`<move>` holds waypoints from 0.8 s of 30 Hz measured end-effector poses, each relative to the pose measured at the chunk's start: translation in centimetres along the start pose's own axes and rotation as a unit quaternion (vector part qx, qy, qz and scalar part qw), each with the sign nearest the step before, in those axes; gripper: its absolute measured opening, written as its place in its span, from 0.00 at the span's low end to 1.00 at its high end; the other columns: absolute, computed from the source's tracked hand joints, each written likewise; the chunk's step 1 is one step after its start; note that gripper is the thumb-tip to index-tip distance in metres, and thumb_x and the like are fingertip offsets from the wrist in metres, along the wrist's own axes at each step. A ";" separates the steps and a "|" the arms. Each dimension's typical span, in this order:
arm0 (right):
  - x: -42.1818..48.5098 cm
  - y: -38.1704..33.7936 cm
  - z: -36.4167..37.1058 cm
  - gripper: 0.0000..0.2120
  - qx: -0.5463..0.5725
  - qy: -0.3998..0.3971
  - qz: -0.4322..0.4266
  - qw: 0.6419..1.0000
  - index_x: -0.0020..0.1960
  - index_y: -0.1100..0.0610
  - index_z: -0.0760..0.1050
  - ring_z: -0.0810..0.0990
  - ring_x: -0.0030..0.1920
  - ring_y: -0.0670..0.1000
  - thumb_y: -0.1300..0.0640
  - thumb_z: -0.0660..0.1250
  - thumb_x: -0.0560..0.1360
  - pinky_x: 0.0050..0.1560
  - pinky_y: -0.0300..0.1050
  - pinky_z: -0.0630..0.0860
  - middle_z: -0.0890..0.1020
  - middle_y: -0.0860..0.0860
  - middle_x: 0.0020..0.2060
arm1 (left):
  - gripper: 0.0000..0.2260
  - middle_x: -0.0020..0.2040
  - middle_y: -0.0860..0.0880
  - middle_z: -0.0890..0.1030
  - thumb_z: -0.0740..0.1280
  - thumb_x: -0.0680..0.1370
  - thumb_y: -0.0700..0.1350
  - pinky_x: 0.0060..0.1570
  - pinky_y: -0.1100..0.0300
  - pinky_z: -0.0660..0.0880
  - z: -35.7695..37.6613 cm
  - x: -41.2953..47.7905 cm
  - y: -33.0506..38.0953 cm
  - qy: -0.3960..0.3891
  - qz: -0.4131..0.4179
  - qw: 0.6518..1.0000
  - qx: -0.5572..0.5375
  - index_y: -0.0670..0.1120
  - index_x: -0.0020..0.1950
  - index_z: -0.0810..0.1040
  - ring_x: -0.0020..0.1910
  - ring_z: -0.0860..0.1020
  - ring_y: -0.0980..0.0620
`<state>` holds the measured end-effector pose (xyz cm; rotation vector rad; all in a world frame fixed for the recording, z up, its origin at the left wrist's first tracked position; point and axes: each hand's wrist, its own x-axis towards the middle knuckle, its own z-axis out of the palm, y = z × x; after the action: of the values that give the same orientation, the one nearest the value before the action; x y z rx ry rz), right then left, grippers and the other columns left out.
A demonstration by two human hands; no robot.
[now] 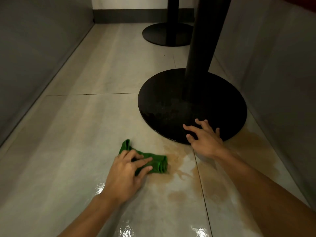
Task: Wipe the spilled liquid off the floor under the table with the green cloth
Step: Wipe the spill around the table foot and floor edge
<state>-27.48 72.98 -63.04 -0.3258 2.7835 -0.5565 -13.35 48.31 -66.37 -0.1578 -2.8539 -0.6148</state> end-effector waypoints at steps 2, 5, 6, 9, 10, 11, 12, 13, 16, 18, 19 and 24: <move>0.0 0.0 0.1 0.21 -0.008 0.003 -0.002 1.000 0.73 0.35 0.59 0.39 0.77 0.50 0.45 0.55 0.81 0.74 0.60 0.37 0.50 0.46 0.77 | 0.16 0.47 0.57 0.76 0.61 0.76 0.60 0.47 0.57 0.73 -0.1 -1.4 0.7 0.006 -0.010 1.000 -0.009 0.57 0.58 0.81 0.47 0.73 0.54; 0.0 0.1 0.2 0.21 -0.016 0.005 -0.005 1.000 0.73 0.35 0.58 0.39 0.77 0.50 0.45 0.55 0.81 0.74 0.60 0.37 0.49 0.46 0.78 | 0.17 0.45 0.56 0.77 0.60 0.76 0.60 0.46 0.56 0.73 0.2 -0.2 0.1 0.022 -0.023 0.999 -0.005 0.57 0.57 0.82 0.46 0.74 0.52; 0.0 0.2 0.2 0.21 -0.015 0.004 -0.005 1.000 0.73 0.35 0.58 0.39 0.77 0.50 0.45 0.55 0.81 0.74 0.60 0.37 0.49 0.46 0.78 | 0.17 0.44 0.55 0.77 0.60 0.76 0.60 0.46 0.54 0.74 0.4 0.8 -0.3 0.030 -0.029 0.999 0.004 0.56 0.56 0.82 0.45 0.74 0.50; 0.0 0.3 0.1 0.21 -0.009 -0.002 -0.004 1.000 0.73 0.35 0.58 0.39 0.77 0.49 0.45 0.54 0.81 0.74 0.60 0.37 0.48 0.45 0.78 | 0.15 0.44 0.52 0.77 0.62 0.77 0.58 0.44 0.52 0.73 0.4 4.3 -1.3 0.040 -0.074 0.995 0.048 0.54 0.56 0.83 0.43 0.74 0.47; 0.0 0.3 0.1 0.21 -0.009 -0.003 -0.004 1.000 0.73 0.35 0.58 0.39 0.77 0.49 0.45 0.55 0.81 0.74 0.60 0.37 0.48 0.45 0.78 | 0.14 0.44 0.52 0.77 0.63 0.77 0.57 0.44 0.53 0.71 0.2 5.0 -1.3 0.033 -0.089 0.994 0.055 0.54 0.56 0.83 0.44 0.73 0.47; 0.0 0.3 0.1 0.21 -0.009 -0.005 -0.003 1.000 0.73 0.35 0.58 0.38 0.77 0.49 0.45 0.55 0.81 0.74 0.60 0.36 0.48 0.45 0.78 | 0.13 0.44 0.52 0.76 0.64 0.77 0.56 0.44 0.53 0.69 0.1 5.2 -1.1 0.025 -0.098 0.993 0.060 0.54 0.56 0.82 0.44 0.72 0.47; 0.0 0.3 0.1 0.21 -0.008 -0.006 -0.001 1.000 0.73 0.35 0.59 0.38 0.77 0.49 0.45 0.55 0.81 0.74 0.60 0.36 0.48 0.45 0.78 | 0.12 0.44 0.52 0.75 0.64 0.77 0.56 0.43 0.54 0.66 -0.1 5.0 -0.8 0.020 -0.101 0.993 0.065 0.55 0.56 0.82 0.45 0.72 0.48; 0.1 0.3 0.1 0.21 -0.008 -0.006 -0.001 1.000 0.73 0.35 0.58 0.38 0.77 0.49 0.44 0.55 0.81 0.74 0.60 0.36 0.48 0.45 0.78 | 0.12 0.43 0.52 0.75 0.64 0.77 0.56 0.42 0.55 0.64 -0.4 4.5 -0.5 0.019 -0.100 0.992 0.072 0.54 0.55 0.83 0.45 0.72 0.48; 0.1 0.1 0.3 0.21 -0.019 -0.003 -0.002 1.000 0.73 0.36 0.58 0.38 0.77 0.50 0.44 0.55 0.81 0.74 0.60 0.37 0.48 0.46 0.78 | 0.12 0.40 0.52 0.74 0.63 0.78 0.56 0.41 0.54 0.65 -0.7 1.5 0.5 0.023 -0.099 0.989 0.103 0.53 0.51 0.84 0.43 0.73 0.46; 0.1 0.1 0.4 0.21 -0.024 0.002 -0.004 1.000 0.73 0.36 0.58 0.38 0.77 0.50 0.44 0.55 0.81 0.74 0.61 0.37 0.48 0.47 0.78 | 0.16 0.37 0.53 0.73 0.59 0.76 0.58 0.38 0.54 0.66 -0.7 -0.6 1.5 0.036 -0.101 0.988 0.113 0.53 0.46 0.85 0.40 0.73 0.46; 0.1 0.2 0.4 0.21 -0.025 0.002 -0.003 1.000 0.73 0.36 0.58 0.38 0.77 0.50 0.44 0.55 0.81 0.74 0.61 0.37 0.48 0.47 0.78 | 0.17 0.36 0.53 0.72 0.58 0.76 0.58 0.37 0.55 0.66 -0.7 -1.4 2.1 0.044 -0.101 0.988 0.111 0.53 0.43 0.84 0.39 0.73 0.47; 0.1 0.0 0.5 0.21 -0.030 0.006 0.006 1.000 0.73 0.36 0.58 0.39 0.77 0.50 0.44 0.54 0.81 0.74 0.60 0.37 0.49 0.46 0.78 | 0.17 0.34 0.53 0.70 0.58 0.75 0.58 0.36 0.55 0.68 -0.2 -4.5 5.5 0.036 -0.104 0.991 0.080 0.51 0.37 0.82 0.35 0.70 0.48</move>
<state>-27.47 72.81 -63.50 -0.3177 2.8167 -0.4749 -8.16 52.98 -65.09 0.1863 -2.8540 -0.4145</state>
